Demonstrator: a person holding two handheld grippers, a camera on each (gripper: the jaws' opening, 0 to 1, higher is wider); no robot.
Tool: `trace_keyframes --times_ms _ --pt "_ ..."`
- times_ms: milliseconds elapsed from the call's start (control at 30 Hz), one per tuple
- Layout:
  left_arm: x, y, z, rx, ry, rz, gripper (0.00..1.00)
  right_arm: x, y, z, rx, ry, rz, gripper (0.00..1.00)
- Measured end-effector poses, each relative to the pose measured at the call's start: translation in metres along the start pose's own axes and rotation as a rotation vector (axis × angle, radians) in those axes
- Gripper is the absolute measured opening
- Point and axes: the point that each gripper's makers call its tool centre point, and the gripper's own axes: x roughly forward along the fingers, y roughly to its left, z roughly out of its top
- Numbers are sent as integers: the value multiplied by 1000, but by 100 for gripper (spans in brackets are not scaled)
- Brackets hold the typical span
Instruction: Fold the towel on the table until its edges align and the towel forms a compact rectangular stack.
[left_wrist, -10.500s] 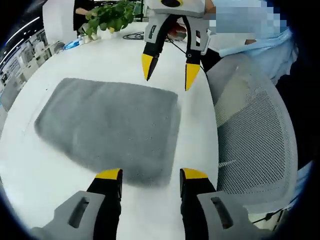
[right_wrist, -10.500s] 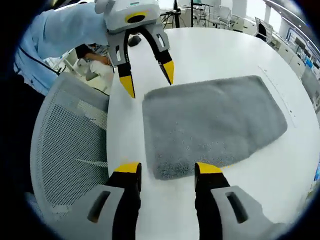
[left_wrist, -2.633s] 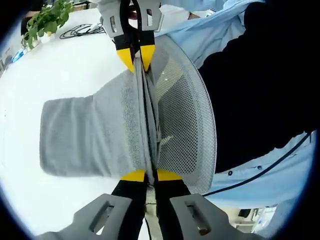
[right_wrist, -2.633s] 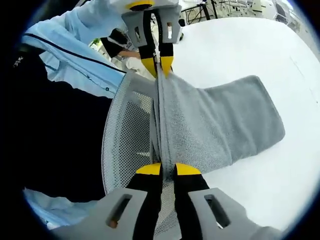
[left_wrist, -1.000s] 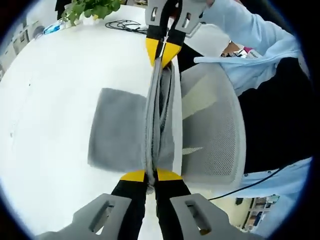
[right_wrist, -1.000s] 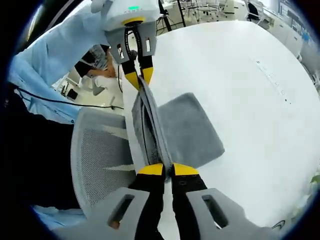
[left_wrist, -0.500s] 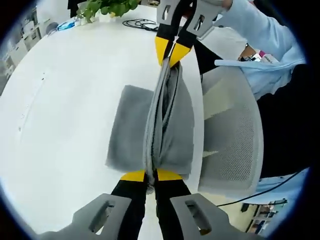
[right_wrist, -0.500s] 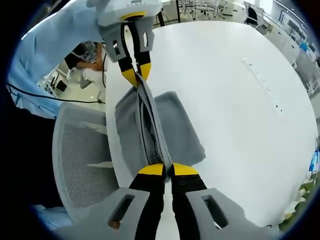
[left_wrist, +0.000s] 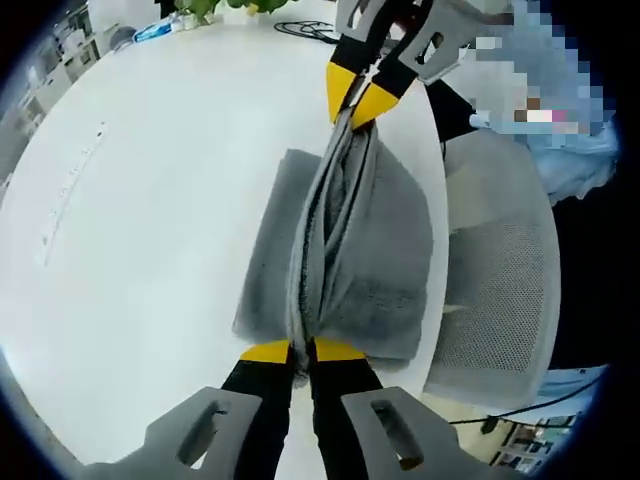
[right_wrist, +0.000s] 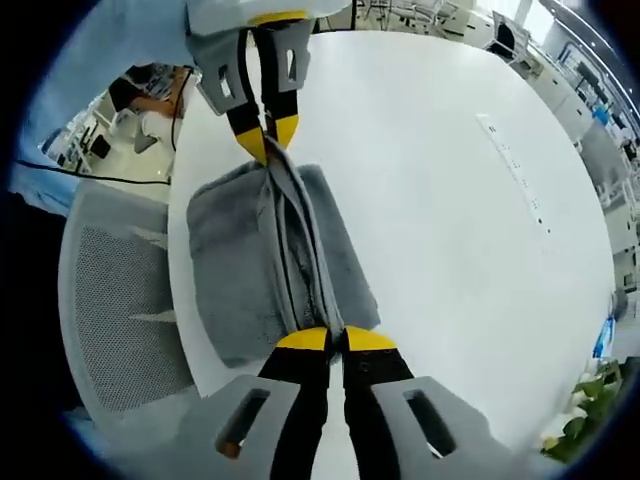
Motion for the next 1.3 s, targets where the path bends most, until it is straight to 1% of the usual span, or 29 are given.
trace_keyframes --times_ms 133,267,433,500,533,600,667,700,767,800,867,900,967,1100,1300 --pt "10 4 -2 -51 7 10 7 14 -5 -3 -14 16 -26 2" --pt "18 4 -5 -66 19 17 7 21 -8 -3 -3 12 -31 2" --pt "25 19 -7 -125 9 46 9 31 -14 -5 13 18 -37 2" --pt "27 19 -7 -139 9 54 10 34 -15 -6 15 19 -39 2" --pt "30 24 -8 -147 9 69 10 37 -16 -7 14 21 -42 2" --pt "32 22 -8 -156 14 64 10 38 -16 -7 11 18 -45 2" --pt "33 28 -9 -169 14 87 13 42 -16 -8 12 22 -45 2" --pt "35 30 -10 -172 16 95 14 43 -17 -8 6 22 -49 2" --pt "35 29 -11 -170 22 99 15 45 -19 -10 3 25 -49 2" --pt "37 34 -15 -149 39 125 16 46 -19 -11 -4 26 -49 2" --pt "38 33 -18 -139 49 130 17 46 -20 -10 -11 21 -49 2" --pt "38 31 -18 -143 44 127 17 46 -20 -10 -13 18 -50 2" --pt "40 34 -18 -152 32 128 17 45 -22 -10 -19 11 -53 3" --pt "40 38 -19 -165 28 132 18 47 -25 -8 -45 0 -58 3" --pt "40 36 -22 -183 28 135 20 43 -32 -4 -63 -22 -87 5"
